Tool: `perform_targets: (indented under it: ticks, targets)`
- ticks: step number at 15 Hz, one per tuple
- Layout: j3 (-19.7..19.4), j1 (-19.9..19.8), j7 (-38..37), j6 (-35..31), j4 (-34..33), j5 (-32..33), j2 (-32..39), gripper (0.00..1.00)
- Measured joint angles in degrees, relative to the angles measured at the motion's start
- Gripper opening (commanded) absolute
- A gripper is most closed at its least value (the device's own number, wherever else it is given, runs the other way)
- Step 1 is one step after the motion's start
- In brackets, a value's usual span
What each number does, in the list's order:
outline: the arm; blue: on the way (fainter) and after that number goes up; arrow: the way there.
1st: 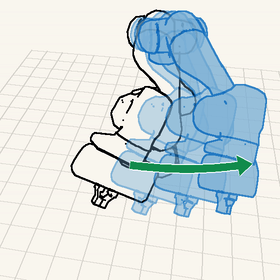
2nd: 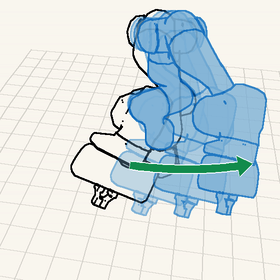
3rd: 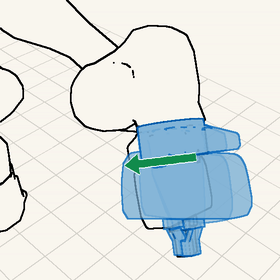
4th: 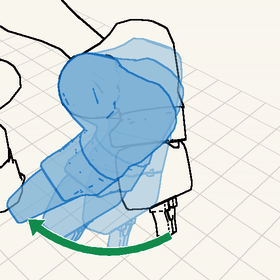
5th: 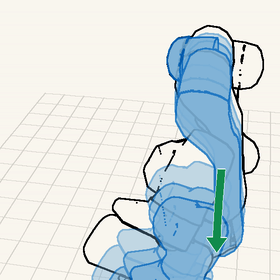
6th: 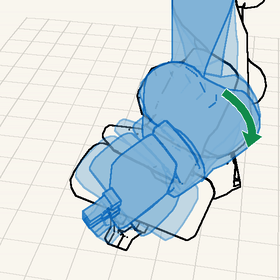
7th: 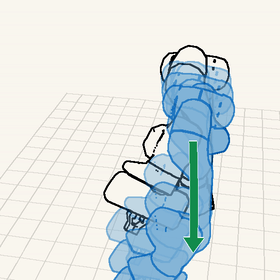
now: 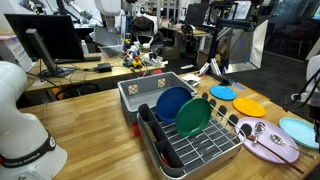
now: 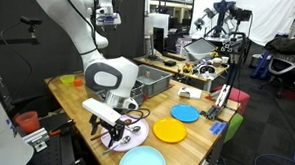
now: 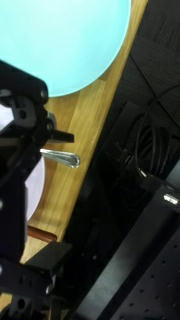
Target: Pick the small silver spoon on the white plate and put it on the yellow plate
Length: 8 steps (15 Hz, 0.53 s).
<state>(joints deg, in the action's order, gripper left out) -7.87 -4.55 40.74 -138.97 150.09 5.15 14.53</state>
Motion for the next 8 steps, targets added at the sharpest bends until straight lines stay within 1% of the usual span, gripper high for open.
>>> perform_targets:
  ticks: [4, 8]
  targets:
    - [0.3, -0.4, -0.5, -0.8, -1.7, 0.5, 4.8, 1.00]
    - [1.2, -0.4, -3.0, -1.0, -4.0, 3.8, 8.6, 1.00]
